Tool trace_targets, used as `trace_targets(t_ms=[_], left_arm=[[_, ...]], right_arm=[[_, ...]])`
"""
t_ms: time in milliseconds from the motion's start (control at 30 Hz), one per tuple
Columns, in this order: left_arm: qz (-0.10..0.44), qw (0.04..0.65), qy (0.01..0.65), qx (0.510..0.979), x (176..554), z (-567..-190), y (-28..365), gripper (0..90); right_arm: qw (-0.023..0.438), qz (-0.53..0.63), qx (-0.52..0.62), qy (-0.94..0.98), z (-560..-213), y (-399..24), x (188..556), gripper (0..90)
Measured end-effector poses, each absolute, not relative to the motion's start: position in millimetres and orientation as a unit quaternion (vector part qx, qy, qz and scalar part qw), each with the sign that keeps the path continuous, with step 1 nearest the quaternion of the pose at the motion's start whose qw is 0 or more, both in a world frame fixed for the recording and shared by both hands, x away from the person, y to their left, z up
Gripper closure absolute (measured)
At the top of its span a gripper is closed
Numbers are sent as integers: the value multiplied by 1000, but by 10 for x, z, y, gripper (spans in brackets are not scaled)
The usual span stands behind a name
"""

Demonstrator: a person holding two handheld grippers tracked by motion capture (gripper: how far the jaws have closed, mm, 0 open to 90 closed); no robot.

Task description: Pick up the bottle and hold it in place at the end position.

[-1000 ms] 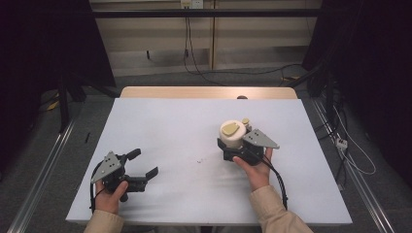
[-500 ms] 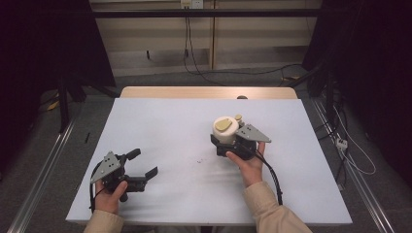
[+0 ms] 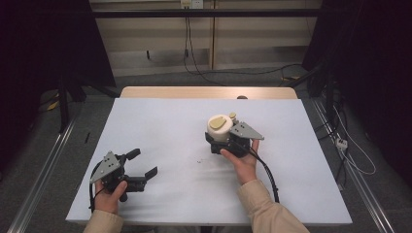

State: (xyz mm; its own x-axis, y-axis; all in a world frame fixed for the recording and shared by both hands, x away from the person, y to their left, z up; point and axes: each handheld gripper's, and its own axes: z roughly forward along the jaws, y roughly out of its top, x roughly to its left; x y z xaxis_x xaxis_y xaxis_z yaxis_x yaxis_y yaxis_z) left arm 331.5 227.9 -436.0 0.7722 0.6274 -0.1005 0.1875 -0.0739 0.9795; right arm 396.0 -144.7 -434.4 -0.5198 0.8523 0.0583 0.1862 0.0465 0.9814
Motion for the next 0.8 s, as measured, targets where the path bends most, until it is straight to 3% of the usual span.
trace_targets(t_ms=[800], left_arm=[[176,615,286,714,3320,-4371,2280,45]], right_arm=[[287,569,405,655,-4435,-1324,4142,67]])
